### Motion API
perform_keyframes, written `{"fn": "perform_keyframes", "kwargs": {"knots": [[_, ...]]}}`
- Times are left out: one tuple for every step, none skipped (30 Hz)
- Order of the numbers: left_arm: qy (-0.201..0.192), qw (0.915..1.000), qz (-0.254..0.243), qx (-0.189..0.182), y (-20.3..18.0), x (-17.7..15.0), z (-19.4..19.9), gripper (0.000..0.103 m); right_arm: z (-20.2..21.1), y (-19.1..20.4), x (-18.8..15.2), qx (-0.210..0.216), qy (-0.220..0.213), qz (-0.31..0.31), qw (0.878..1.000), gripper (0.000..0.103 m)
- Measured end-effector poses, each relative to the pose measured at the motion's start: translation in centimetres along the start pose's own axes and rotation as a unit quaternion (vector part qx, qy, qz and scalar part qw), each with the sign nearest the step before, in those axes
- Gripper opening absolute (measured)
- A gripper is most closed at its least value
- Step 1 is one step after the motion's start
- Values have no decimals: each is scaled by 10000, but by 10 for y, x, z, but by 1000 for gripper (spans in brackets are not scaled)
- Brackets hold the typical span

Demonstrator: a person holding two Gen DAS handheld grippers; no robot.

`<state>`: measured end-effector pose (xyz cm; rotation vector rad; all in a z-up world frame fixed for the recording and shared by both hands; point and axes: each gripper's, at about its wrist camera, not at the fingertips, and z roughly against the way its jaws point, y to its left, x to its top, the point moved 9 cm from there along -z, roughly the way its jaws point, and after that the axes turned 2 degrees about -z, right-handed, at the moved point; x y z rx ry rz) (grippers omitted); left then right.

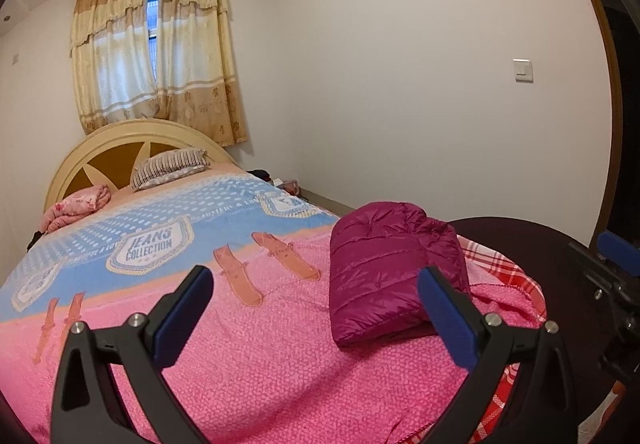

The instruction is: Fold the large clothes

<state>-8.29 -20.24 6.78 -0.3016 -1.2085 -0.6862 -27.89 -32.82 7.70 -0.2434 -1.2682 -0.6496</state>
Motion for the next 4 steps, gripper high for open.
{"fn": "perform_keyframes", "kwargs": {"knots": [[15, 10000, 14, -4, 1, 0, 0, 103, 0, 0, 0, 1, 7, -4, 10000, 81], [32, 10000, 25, 19, 2, 0, -1, 103, 0, 0, 0, 1, 9, -9, 10000, 81], [42, 10000, 31, 55, 3, 0, -1, 103, 0, 0, -1, 0, 12, -13, 10000, 81], [55, 9999, 38, 89, 3, -1, -1, 103, 0, 0, -1, -5, 16, -20, 10000, 81]]}}
